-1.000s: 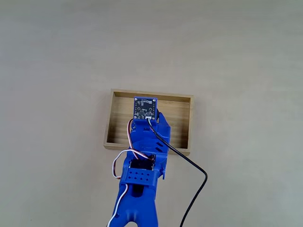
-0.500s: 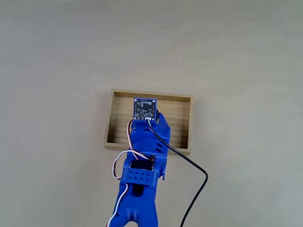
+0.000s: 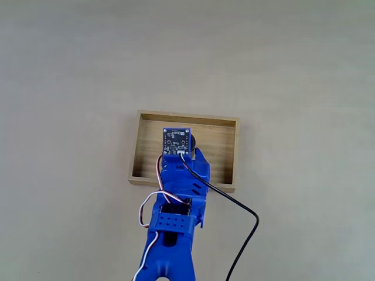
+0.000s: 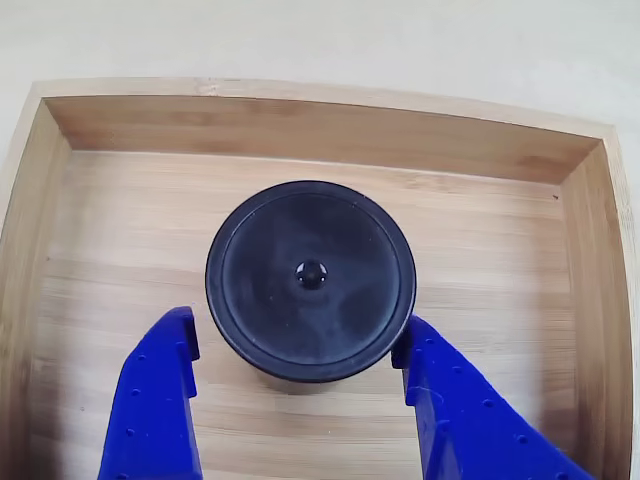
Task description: Place the black cylinder in the wooden box then return to rest.
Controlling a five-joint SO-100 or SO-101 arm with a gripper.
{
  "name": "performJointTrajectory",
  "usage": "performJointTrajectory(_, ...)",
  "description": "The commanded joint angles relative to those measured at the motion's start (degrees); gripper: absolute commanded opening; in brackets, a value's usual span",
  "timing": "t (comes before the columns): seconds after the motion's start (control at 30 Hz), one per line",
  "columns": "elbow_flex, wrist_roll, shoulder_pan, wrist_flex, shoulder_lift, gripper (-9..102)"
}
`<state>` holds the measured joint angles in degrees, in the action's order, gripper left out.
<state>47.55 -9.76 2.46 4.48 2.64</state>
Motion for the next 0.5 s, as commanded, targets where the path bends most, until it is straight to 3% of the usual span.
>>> performJointTrajectory(0.0,-0.26,-0.09,0.79,-0.79,4.13,30)
performJointTrajectory(0.47,1.93,-1.23,2.20,-0.70,11.07,34)
